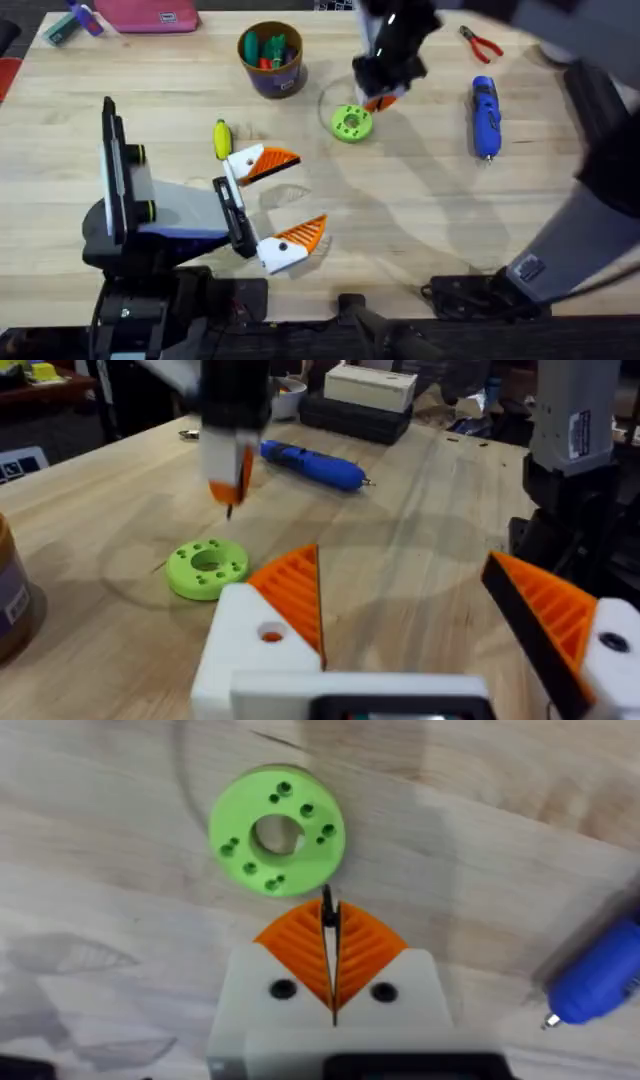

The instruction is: Pick up the gripper from the table and insert it into the empty holder that is missing its gripper. Then pick up a screw, insert it into the mounting hole, and use the screwdriver to tighten it. Finally, clean up the table by picking up the vegetable and placing it into the bucket.

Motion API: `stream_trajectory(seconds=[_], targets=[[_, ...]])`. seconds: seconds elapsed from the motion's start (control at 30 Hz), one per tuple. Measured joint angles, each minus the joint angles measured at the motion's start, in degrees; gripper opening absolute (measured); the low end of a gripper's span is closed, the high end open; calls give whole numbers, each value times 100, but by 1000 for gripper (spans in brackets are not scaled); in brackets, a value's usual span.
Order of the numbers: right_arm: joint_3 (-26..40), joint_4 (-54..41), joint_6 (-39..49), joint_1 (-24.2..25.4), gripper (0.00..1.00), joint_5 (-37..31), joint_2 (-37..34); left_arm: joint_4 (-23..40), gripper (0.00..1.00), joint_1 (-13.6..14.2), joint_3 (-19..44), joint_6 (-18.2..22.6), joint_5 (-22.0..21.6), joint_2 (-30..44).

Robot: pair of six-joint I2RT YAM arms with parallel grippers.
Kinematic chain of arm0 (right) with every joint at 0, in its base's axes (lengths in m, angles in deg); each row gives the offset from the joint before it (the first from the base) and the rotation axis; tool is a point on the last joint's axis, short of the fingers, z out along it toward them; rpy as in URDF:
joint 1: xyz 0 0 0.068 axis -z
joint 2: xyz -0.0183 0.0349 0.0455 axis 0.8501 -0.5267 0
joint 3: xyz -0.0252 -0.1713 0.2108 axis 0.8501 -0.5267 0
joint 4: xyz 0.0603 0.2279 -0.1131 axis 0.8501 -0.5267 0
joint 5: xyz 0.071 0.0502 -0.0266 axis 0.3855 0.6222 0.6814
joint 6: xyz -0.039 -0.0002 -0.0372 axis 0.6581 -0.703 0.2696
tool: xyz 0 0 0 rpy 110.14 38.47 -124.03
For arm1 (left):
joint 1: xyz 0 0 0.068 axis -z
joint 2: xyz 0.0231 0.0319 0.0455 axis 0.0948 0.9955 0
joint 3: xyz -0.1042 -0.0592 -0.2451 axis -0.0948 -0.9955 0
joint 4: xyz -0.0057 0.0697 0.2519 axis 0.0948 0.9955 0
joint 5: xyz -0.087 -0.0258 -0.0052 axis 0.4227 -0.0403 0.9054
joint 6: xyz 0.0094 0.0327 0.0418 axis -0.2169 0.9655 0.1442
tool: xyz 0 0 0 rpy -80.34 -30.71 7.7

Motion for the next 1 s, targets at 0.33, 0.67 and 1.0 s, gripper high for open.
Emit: stream_trajectory(seconds=[0.33, 0.67, 1.0], targets=[[1629, -1408, 262, -275, 6, -6, 924, 0, 985, 0, 0, 0, 0, 2], [2807, -1982, 947, -1213, 6, -46, 924, 0, 985, 0, 0, 0, 0, 2], [2961, -1923, 1575, -2508, 6, -66, 632, 0, 985, 0, 0, 0, 0, 2]])
